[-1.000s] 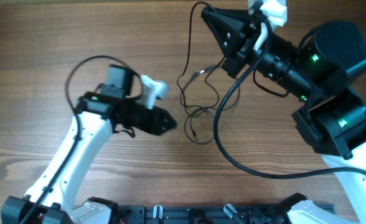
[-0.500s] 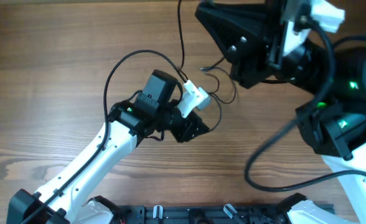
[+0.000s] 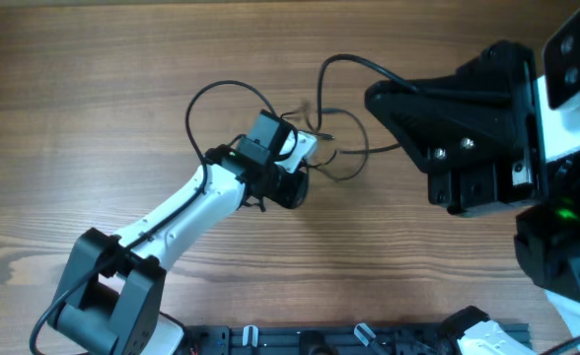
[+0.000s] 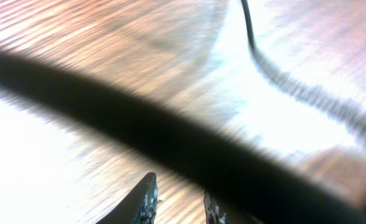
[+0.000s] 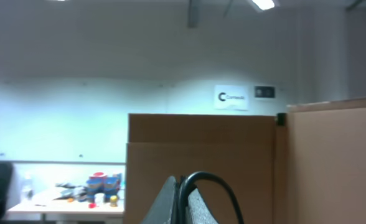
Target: Untangle cables
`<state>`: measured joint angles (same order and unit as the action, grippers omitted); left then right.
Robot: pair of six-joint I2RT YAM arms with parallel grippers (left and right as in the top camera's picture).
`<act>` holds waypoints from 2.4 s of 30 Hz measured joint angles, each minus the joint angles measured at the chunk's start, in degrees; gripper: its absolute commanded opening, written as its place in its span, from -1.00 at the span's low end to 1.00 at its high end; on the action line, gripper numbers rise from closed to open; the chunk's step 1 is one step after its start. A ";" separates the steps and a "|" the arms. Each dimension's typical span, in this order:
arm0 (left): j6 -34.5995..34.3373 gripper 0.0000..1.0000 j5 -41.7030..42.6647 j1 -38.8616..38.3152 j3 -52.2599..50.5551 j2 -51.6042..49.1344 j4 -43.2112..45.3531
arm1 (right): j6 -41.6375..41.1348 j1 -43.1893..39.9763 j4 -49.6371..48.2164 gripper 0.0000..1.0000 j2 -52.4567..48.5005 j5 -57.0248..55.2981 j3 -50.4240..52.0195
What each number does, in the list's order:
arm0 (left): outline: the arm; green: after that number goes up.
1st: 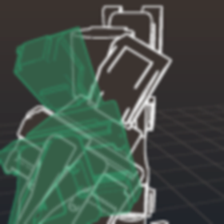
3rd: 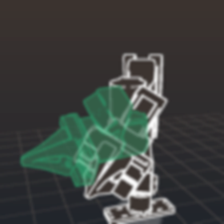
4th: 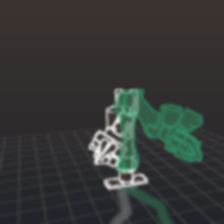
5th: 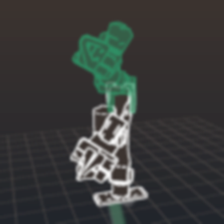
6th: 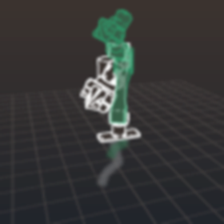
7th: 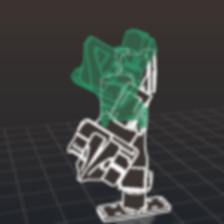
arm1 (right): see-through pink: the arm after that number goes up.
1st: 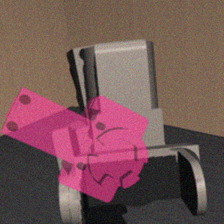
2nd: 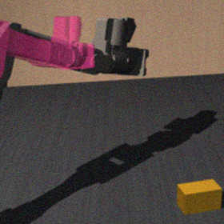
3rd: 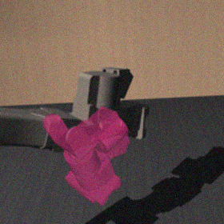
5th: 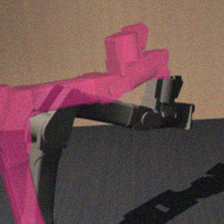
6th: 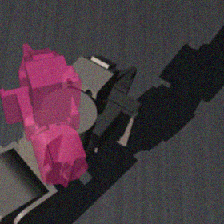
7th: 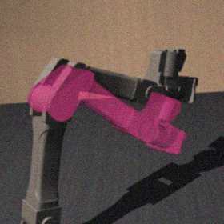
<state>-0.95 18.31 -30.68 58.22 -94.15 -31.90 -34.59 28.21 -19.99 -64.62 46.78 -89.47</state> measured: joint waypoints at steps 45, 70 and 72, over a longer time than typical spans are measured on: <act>-0.39 -0.21 19.12 4.15 -3.58 -0.11 13.86 | 18.36 -2.56 23.98 -0.91 0.26 -18.27 -0.15; -47.84 -0.92 5.84 1.44 -3.58 -0.11 15.69 | 18.40 -2.56 27.50 -0.91 0.57 -18.29 -0.15; -48.33 -0.92 6.29 1.77 -3.58 -0.11 15.72 | 18.99 -2.56 29.24 -0.92 0.63 -18.78 -0.15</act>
<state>-49.28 24.60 -28.91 54.63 -94.26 -16.19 -15.59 25.65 9.26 -63.99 28.01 -89.62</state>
